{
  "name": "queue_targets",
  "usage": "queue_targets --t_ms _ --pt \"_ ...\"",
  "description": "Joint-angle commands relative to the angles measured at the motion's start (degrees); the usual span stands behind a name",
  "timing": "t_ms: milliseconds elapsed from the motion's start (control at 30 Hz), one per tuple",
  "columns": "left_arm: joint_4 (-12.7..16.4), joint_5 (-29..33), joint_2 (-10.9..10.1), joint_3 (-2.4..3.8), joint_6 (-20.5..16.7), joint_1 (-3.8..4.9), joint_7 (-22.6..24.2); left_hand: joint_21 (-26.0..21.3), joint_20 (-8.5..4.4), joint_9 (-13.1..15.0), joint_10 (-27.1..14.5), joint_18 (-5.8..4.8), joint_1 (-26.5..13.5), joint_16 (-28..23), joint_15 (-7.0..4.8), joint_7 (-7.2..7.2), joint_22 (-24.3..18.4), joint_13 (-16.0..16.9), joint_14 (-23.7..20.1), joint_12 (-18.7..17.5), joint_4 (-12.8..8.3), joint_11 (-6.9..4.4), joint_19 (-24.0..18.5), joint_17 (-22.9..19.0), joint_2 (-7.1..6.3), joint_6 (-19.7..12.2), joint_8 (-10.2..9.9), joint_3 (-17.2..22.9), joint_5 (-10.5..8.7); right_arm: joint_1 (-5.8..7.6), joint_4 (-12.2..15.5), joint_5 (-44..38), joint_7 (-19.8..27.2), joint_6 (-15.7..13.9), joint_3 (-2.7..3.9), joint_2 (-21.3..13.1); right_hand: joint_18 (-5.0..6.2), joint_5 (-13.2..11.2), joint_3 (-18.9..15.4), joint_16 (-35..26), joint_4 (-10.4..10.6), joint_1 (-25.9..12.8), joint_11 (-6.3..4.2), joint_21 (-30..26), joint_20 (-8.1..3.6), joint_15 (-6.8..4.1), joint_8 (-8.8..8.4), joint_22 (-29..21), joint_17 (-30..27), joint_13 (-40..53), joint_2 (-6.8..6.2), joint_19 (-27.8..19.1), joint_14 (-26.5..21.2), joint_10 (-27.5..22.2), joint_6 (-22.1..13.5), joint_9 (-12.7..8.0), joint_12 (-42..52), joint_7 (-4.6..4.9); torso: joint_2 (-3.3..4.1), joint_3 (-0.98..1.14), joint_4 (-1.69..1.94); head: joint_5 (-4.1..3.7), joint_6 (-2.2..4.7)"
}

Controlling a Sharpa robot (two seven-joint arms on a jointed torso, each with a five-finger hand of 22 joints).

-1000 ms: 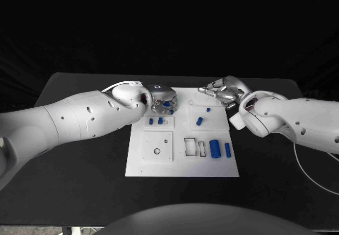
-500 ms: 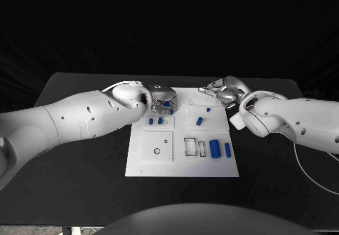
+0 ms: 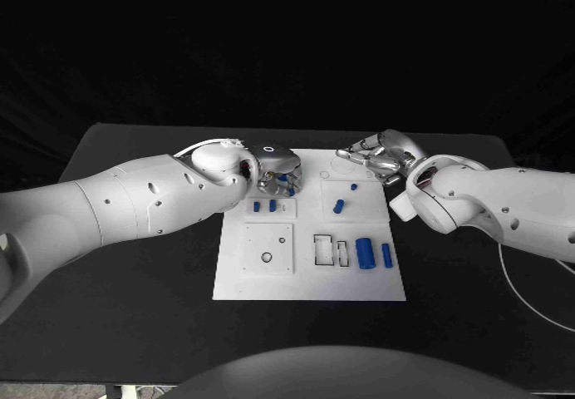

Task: Assemble the parts on the task board

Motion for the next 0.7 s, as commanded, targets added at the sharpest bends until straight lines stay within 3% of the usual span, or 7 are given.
queue_targets --t_ms 33,333,633,700 --pt "0.31 -1.08 -0.06 -0.08 -0.39 -0.17 0.85 0.14 -0.26 0.01 0.37 -0.43 0.14 0.15 0.21 0.19 15.10 -0.10 6.06 0.00 0.12 0.14 6.02 15.06 -0.07 0.37 0.13 0.22 -0.24 -0.03 -0.03 -0.22 0.00 0.79 0.00 0.03 -0.39 0.23 -0.37 0.23 0.04 0.36 0.40 0.26 0.48 0.32 0.20 15.09 15.06 14.98 0.41 6.00 5.97 5.91 0.21 0.05 -0.28 0.09 0.00 0.00 0.02 0.08 -0.01" --pt "2.64 -1.43 -1.57 0.14 -2.68 0.27 0.65 0.14 -0.26 0.00 0.39 -0.43 0.15 0.15 0.23 0.19 15.10 -0.11 6.06 -0.03 0.13 0.15 6.02 15.06 -0.09 0.37 0.11 0.24 -0.24 -0.06 -0.14 -0.22 -0.02 0.82 0.00 0.08 -0.39 0.23 -0.37 0.23 0.04 0.36 0.40 0.26 0.48 0.32 0.20 15.09 15.06 14.98 0.41 6.00 5.97 5.91 0.21 0.05 -0.28 0.09 -0.03 0.01 -0.01 0.18 0.01" --pt "6.04 -1.88 -3.82 0.27 -2.67 2.93 -0.39 0.14 -0.26 0.01 0.48 -0.43 0.10 0.15 0.26 0.20 15.10 -0.12 6.06 -0.08 0.19 0.18 6.02 15.06 -0.11 0.44 0.12 0.25 -0.24 -0.09 -0.24 -0.22 -0.09 0.84 0.00 0.16 -0.39 0.23 -0.37 0.23 0.04 0.36 0.40 0.26 0.48 0.32 0.20 15.09 15.06 14.98 0.41 6.00 5.97 5.91 0.21 0.05 -0.28 0.09 -0.02 0.05 -0.04 0.27 -0.03" --pt "6.75 -1.94 -4.34 0.28 -2.54 3.55 -0.64 0.14 -0.25 0.00 0.53 -0.43 0.01 0.15 0.29 0.21 15.10 -0.13 6.06 -0.15 0.25 0.20 6.02 15.06 -0.15 0.48 0.12 0.24 -0.24 -0.10 -0.27 -0.22 -0.13 0.85 0.00 0.15 -0.39 0.23 -0.37 0.23 0.04 0.36 0.40 0.26 0.48 0.32 0.20 15.09 15.06 14.98 0.41 6.00 5.97 5.91 0.21 0.05 -0.28 0.09 -0.03 0.02 0.07 -0.09 -0.09"
